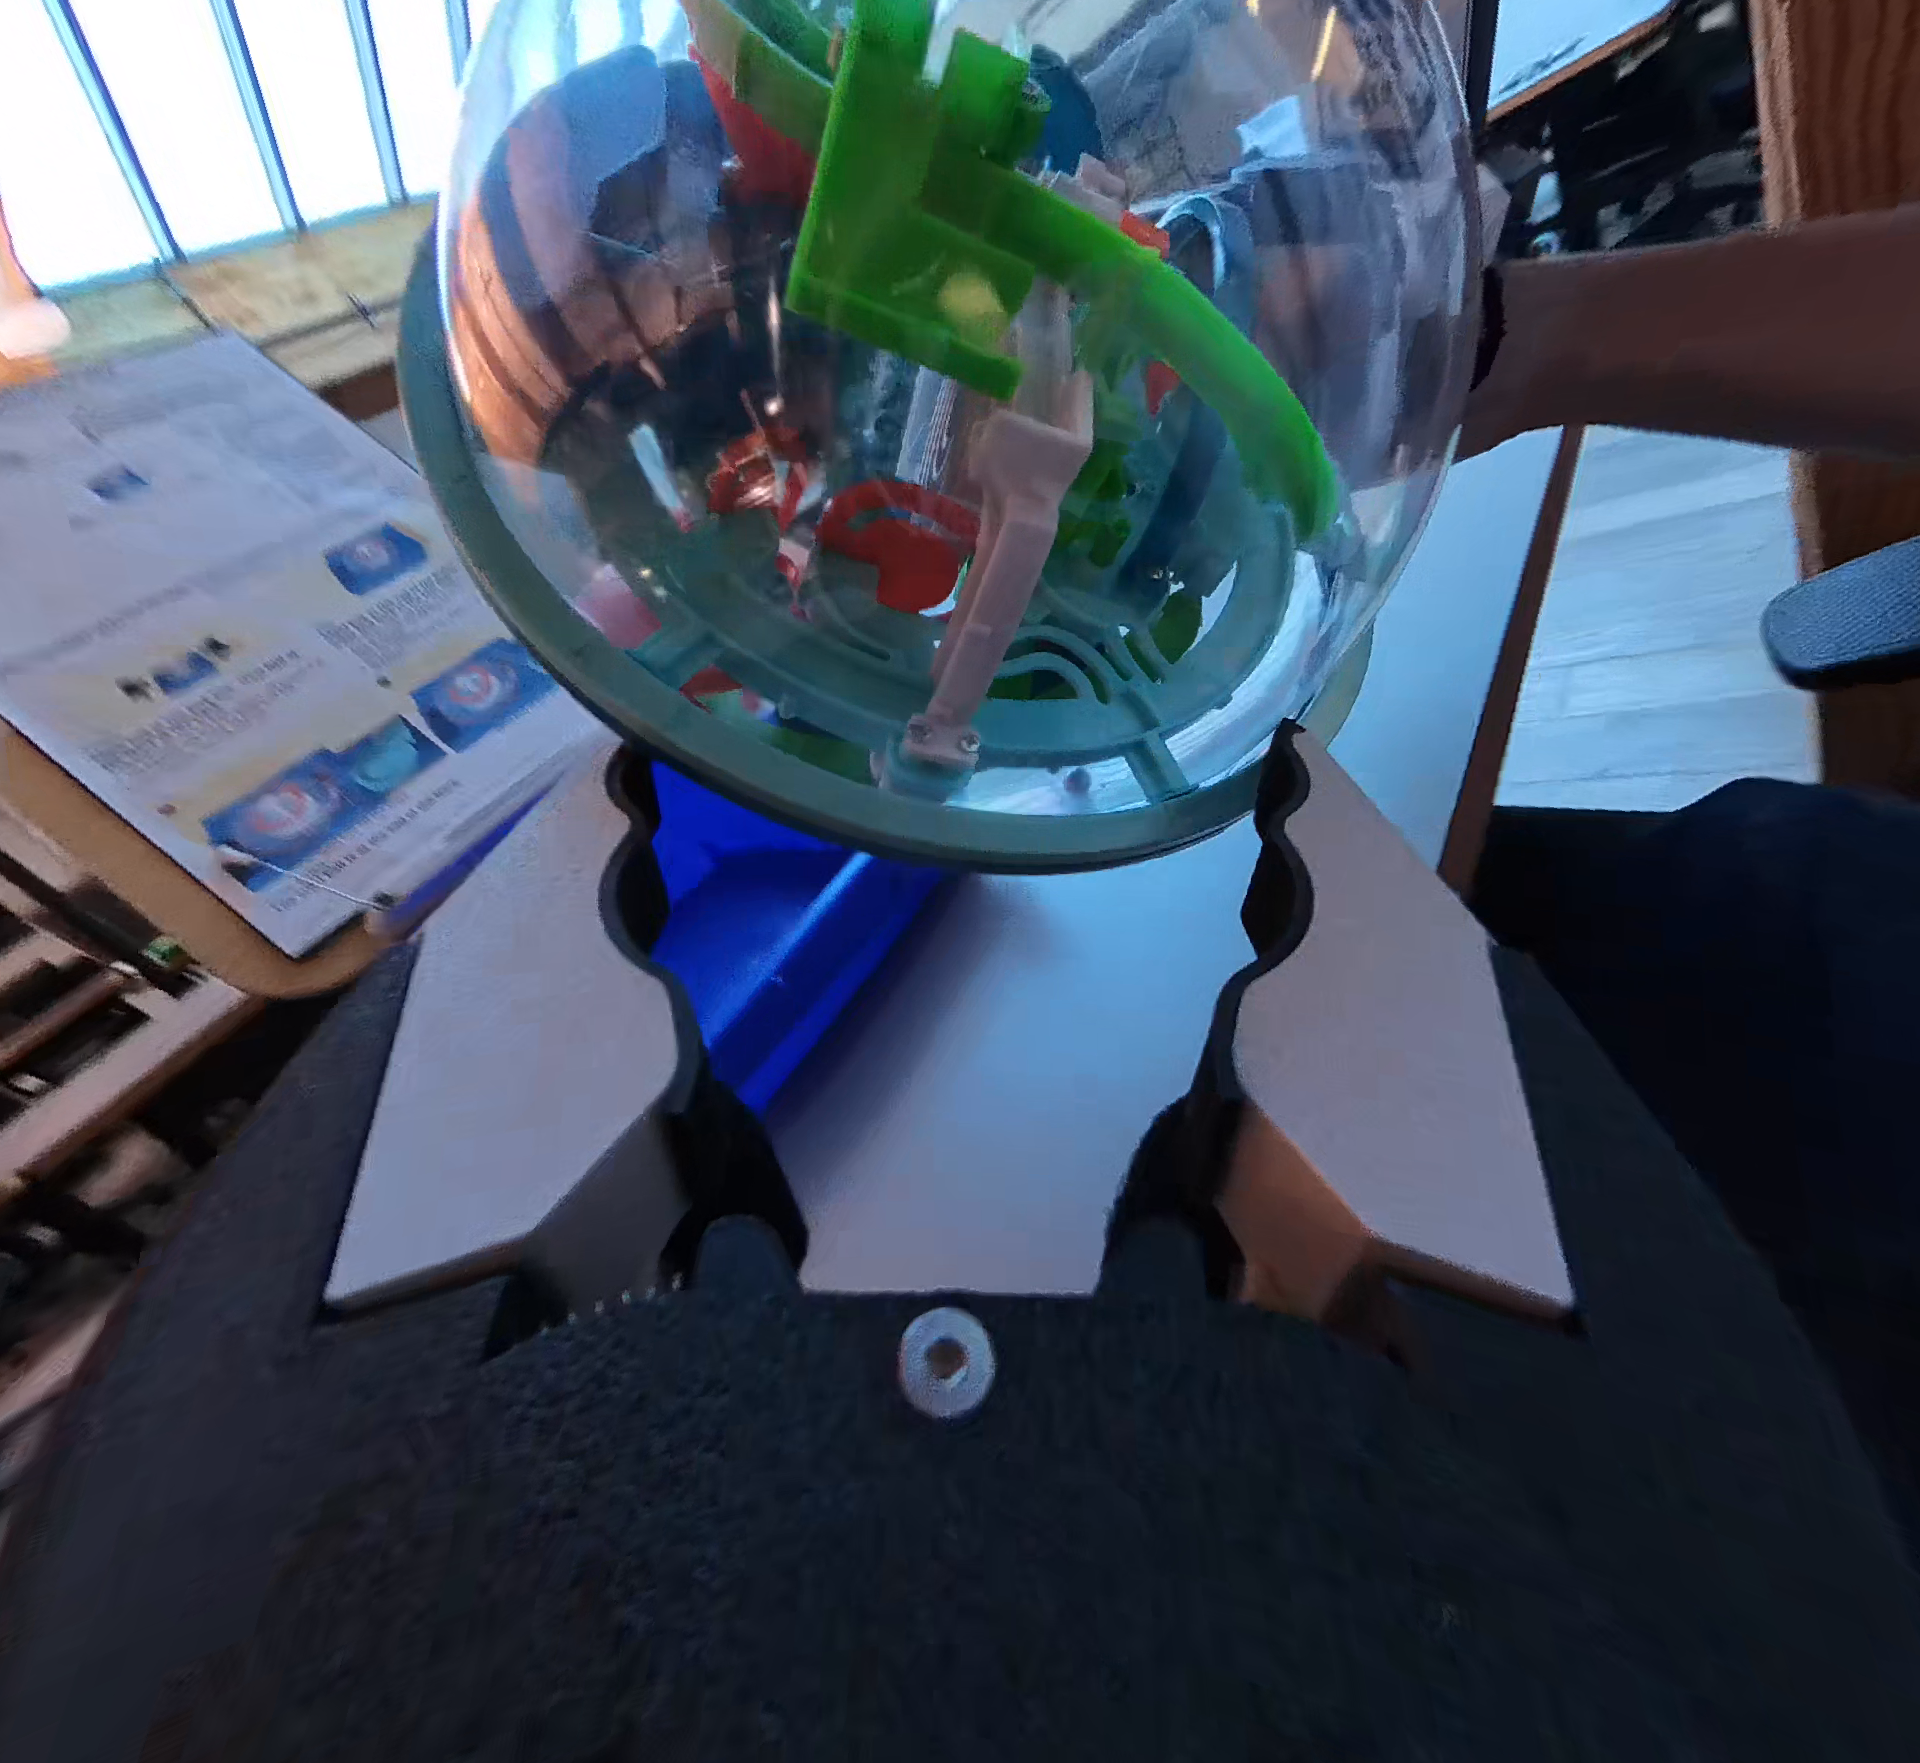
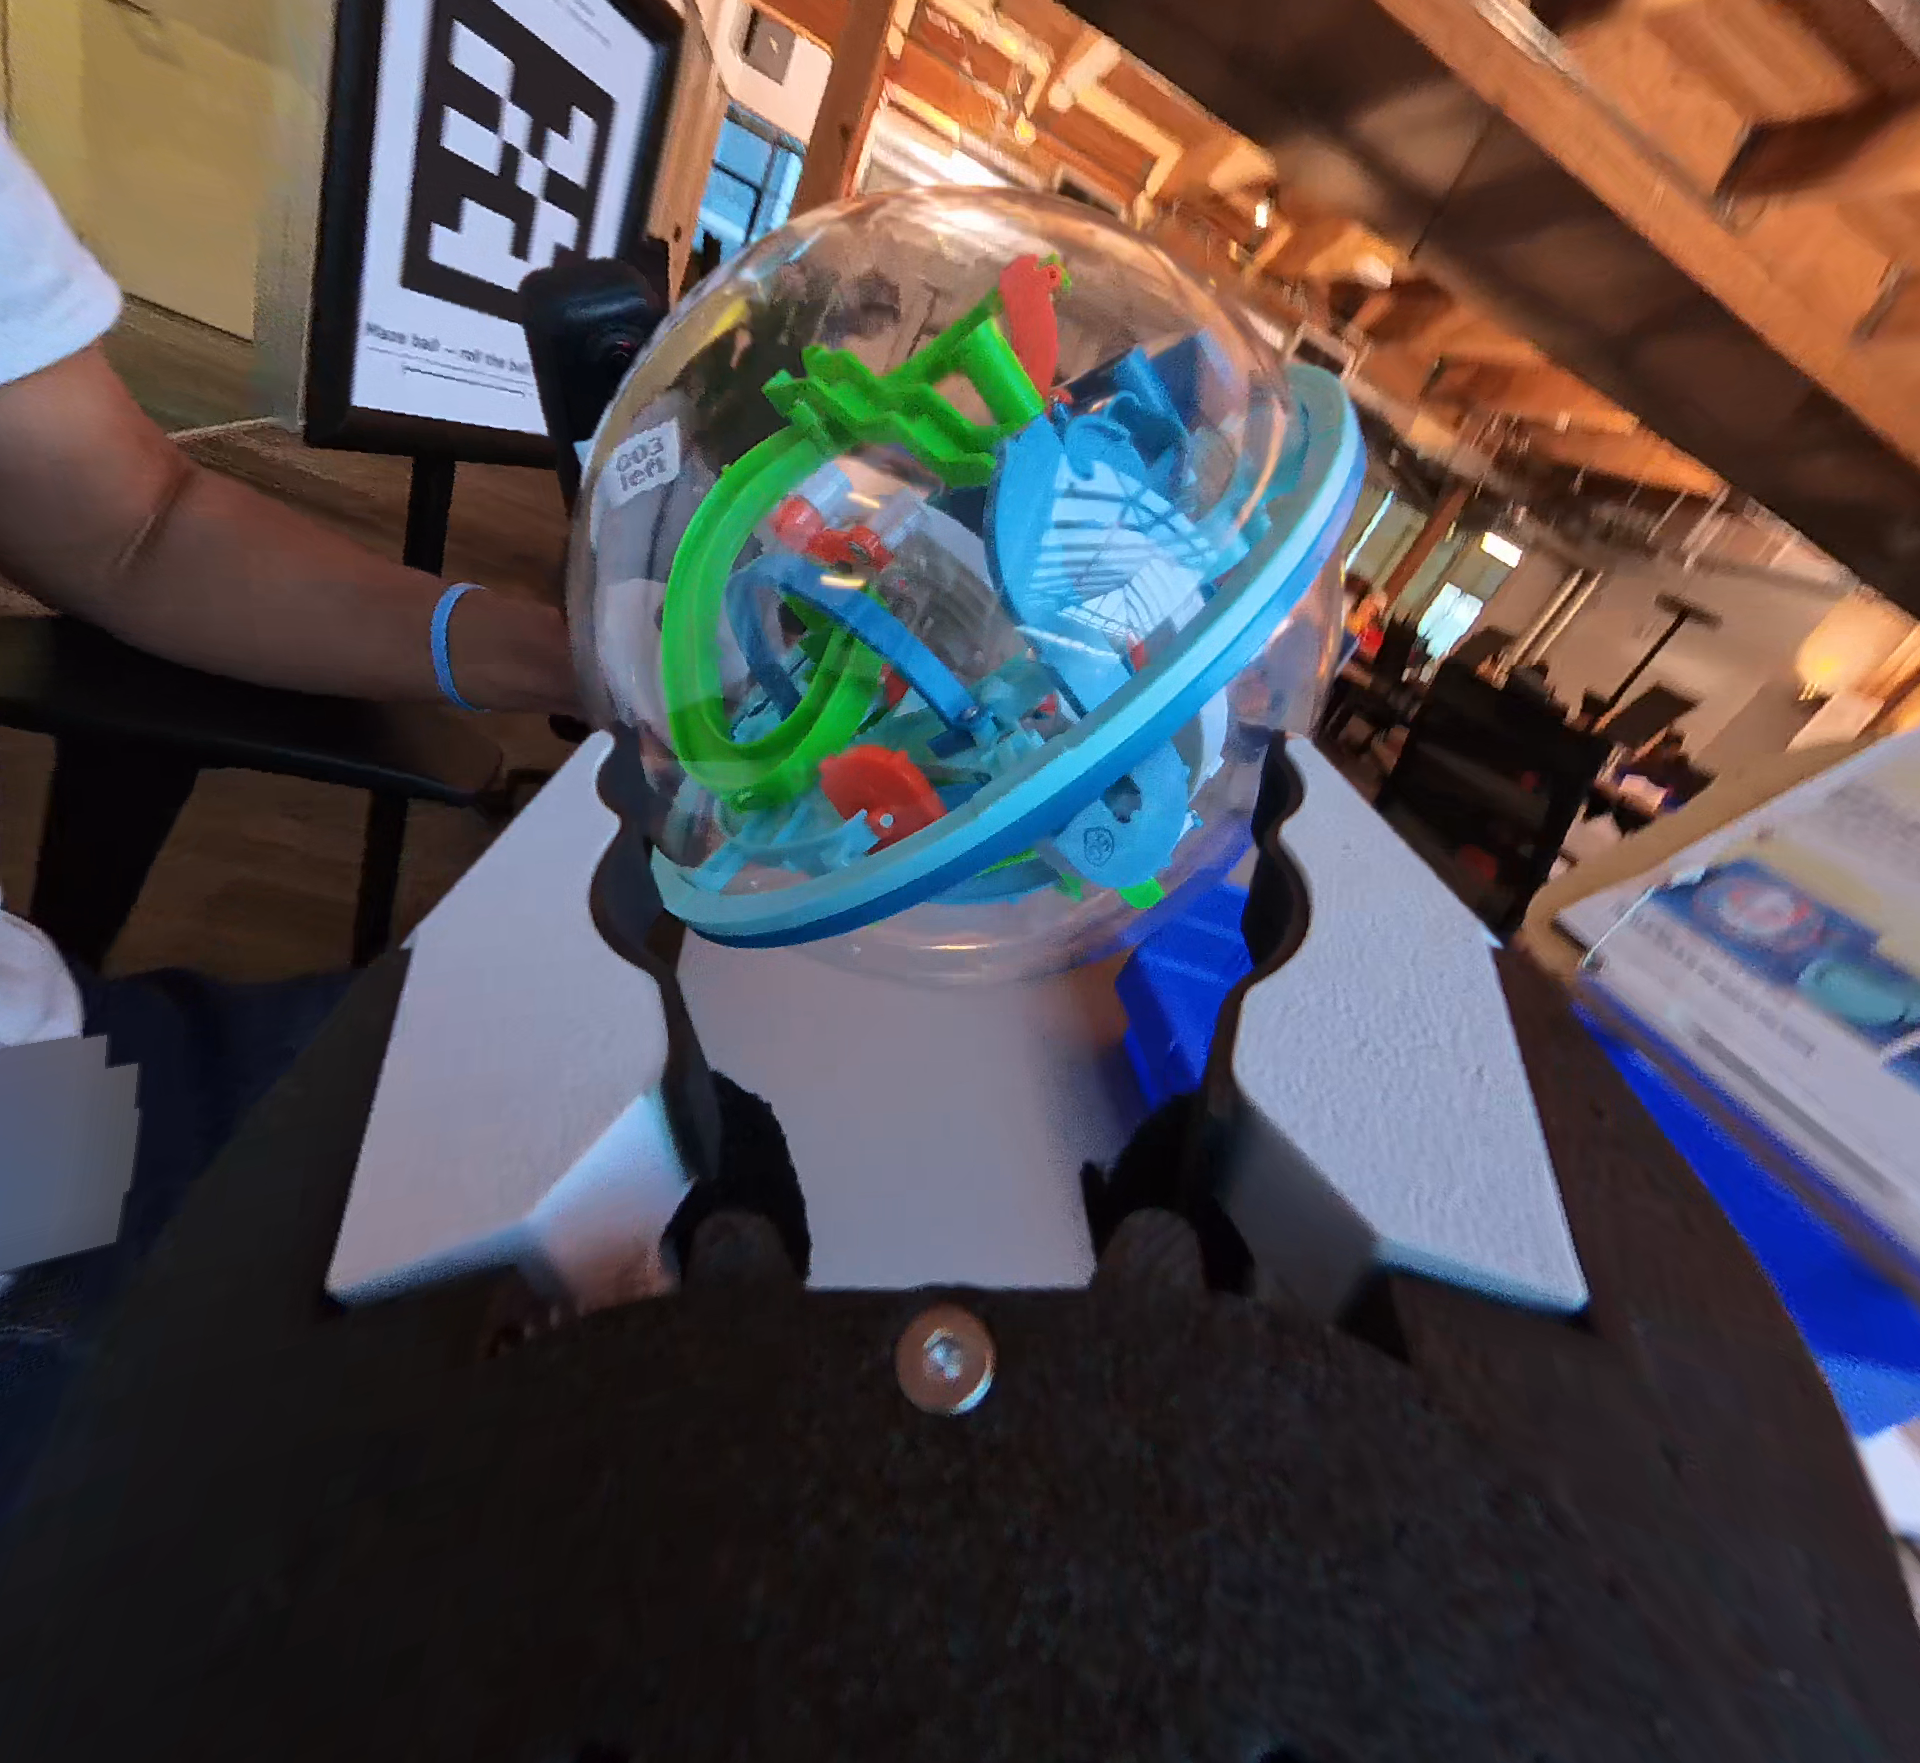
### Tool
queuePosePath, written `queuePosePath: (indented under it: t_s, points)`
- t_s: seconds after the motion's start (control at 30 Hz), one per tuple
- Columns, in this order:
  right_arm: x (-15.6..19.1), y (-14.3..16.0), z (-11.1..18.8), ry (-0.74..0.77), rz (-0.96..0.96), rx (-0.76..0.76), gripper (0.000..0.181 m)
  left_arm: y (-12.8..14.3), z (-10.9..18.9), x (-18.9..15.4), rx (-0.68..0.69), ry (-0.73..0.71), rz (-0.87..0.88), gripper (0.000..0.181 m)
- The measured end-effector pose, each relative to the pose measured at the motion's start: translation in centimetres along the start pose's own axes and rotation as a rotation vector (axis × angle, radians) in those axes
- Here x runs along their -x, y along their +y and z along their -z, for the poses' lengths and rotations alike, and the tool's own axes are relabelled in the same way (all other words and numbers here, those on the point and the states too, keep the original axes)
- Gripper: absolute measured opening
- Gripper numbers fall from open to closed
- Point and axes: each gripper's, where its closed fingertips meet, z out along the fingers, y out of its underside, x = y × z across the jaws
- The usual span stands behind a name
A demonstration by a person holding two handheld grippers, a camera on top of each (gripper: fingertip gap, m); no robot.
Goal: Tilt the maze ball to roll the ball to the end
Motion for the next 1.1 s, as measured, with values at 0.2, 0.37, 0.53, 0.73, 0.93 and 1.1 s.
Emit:
queuePosePath:
  t_s: [0.2, 0.37, 0.53, 0.73, 0.93, 1.1]
  points:
    - [1.0, -1.8, 0.3, -0.014, 0.108, -0.047, 0.114, -2.3, 0.7, -0.2, -0.023, -0.039, -0.133, 0.114]
    - [0.9, -1.3, 0.2, -0.011, 0.110, 0.008, 0.114, -2.0, 0.8, -0.1, -0.001, -0.041, -0.144, 0.114]
    - [0.9, -2.0, 0.2, -0.009, 0.082, -0.021, 0.114, -2.3, 0.8, -0.2, -0.014, -0.030, -0.099, 0.114]
    - [0.0, -2.5, 0.0, 0.020, -0.121, -0.026, 0.119, -1.9, 0.3, -0.6, 0.029, 0.040, 0.149, 0.114]
    - [-2.0, -0.8, -0.9, 0.107, -0.395, 0.045, 0.124, -0.1, -0.9, -0.5, 0.078, 0.074, 0.429, 0.114]
    - [-2.2, 1.1, -1.7, 0.152, -0.419, 0.142, 0.134, 1.4, -1.2, -0.5, 0.130, 0.059, 0.440, 0.114]
